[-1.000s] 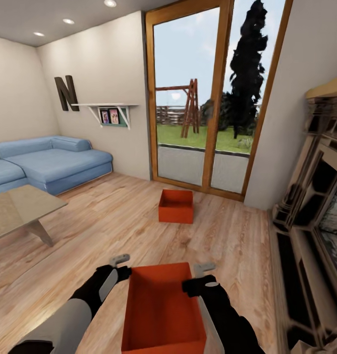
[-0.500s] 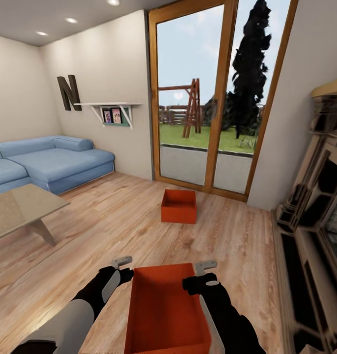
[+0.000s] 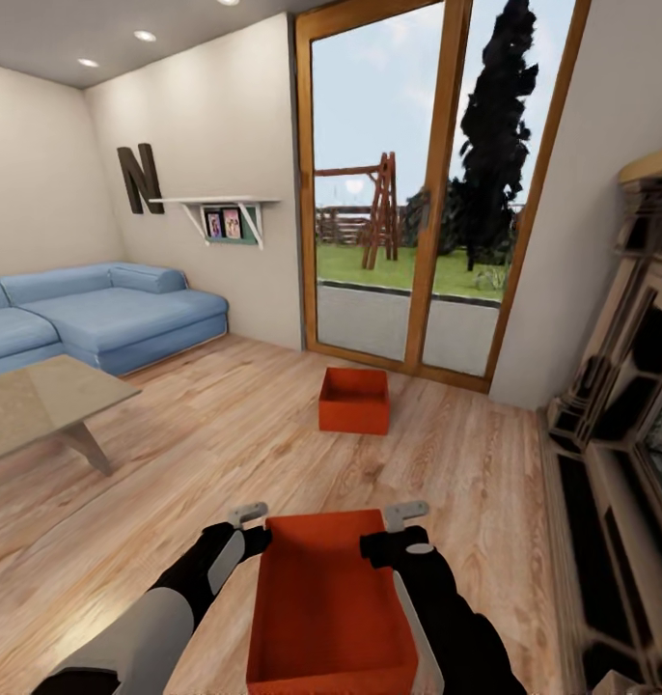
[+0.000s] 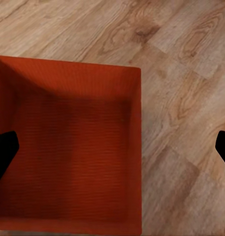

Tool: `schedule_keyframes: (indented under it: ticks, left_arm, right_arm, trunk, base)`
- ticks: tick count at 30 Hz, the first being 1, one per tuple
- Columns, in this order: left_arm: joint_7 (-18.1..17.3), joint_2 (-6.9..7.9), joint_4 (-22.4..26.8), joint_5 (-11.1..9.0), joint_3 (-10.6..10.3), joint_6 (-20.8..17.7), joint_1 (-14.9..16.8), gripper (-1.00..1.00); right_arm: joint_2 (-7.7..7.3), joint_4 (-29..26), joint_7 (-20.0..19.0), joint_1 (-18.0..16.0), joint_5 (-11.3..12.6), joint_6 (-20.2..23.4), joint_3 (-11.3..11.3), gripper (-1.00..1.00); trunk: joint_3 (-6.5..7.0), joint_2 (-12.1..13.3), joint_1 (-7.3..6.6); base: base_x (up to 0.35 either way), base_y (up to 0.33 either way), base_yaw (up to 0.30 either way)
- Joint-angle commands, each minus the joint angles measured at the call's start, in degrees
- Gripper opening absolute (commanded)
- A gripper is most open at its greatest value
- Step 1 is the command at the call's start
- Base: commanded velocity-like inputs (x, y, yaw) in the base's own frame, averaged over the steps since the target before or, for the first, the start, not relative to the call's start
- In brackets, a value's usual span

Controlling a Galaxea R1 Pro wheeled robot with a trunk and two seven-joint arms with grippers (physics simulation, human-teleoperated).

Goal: Move the two storage containers from the living room to the garage. In the garage, place one container on the floor and stack the other container on top of it (either order is fine).

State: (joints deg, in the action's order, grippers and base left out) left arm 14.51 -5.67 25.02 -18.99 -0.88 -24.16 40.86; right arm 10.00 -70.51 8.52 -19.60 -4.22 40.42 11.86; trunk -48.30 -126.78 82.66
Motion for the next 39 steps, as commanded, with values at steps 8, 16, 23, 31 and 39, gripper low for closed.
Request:
schedule_keyframes:
  ticks: [8,16,23,31,39]
  left_arm:
    - [-0.09,-0.28,0.10,0.01,-0.02,0.04,0.00,1.00]
    - [-0.27,-0.05,0.27,0.01,-0.28,0.04,0.01,1.00]
    - [-0.50,0.08,-0.18,0.01,-0.49,0.26,0.01,1.00]
    - [-0.35,0.05,-0.74,0.09,-0.53,0.32,0.00,1.00]
    - [-0.18,0.29,-0.76,0.03,-0.45,0.26,0.00,1.00]
  right_arm:
    - [0.00,-0.15,0.00,0.00,0.00,0.09,0.00,1.00]
    - [0.00,-0.16,-0.06,-0.01,0.01,0.10,0.00,1.00]
    - [0.00,-0.16,-0.08,0.00,0.08,0.10,0.00,1.00]
    - [0.00,-0.16,-0.17,0.00,0.08,0.05,0.00,1.00]
    - [0.00,-0.43,-0.17,0.00,0.05,0.00,-0.06,1.00]
  trunk:
    - [-1.44,-3.22,1.76]
    - [-1.98,-4.43,2.42]
    - [-1.98,-4.43,2.42]
    - [-1.98,-4.43,2.42]
    - [-1.98,-4.43,2.42]
  base:
    - [0.000,0.000,0.184]
    - [0.000,0.000,0.283]
    - [0.019,-0.023,0.218]
    - [0.135,-0.093,0.024]
    - [0.018,-0.010,-0.061]
